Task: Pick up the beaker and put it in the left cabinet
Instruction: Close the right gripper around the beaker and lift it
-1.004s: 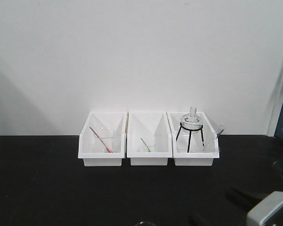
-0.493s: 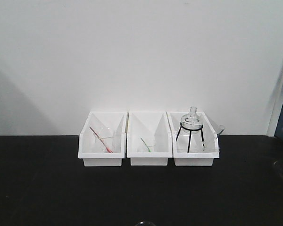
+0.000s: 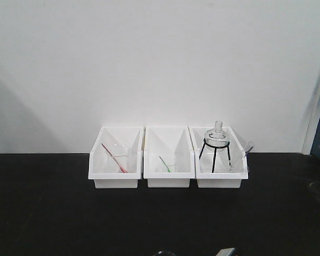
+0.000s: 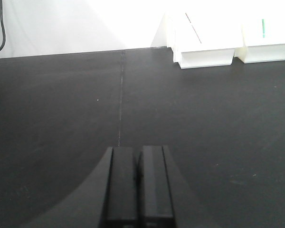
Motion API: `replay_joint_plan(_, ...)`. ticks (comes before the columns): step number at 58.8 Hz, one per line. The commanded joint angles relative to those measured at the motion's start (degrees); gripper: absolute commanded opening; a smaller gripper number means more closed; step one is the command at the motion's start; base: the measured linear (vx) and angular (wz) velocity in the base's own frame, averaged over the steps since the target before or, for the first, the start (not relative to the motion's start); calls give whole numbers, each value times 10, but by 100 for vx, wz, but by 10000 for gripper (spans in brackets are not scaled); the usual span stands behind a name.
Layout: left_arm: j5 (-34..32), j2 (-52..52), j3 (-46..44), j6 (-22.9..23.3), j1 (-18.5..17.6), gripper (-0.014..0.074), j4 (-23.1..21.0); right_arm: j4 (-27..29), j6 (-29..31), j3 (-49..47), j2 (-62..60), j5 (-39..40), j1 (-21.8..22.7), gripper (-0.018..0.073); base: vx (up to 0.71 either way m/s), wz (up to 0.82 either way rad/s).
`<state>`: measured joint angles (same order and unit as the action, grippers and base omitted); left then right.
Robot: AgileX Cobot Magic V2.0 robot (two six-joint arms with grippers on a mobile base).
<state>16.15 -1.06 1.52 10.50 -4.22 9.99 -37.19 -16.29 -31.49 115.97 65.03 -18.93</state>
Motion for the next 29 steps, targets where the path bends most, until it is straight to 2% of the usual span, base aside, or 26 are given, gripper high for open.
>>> replay_joint_plan(1, -47, -5, -7, 2, 0, 4, 0, -3, -16, -27, -10, 120, 1, 591, 0, 0)
replay_joint_plan(15, -47, -5, -7, 2, 0, 4, 0, -29, -40, -73, 17, 120, -1, 591, 0, 0)
replay_joint_plan(29, -47, -5, -7, 2, 0, 4, 0, -18, -35, -112, 38, 120, -40, 587, 0, 0)
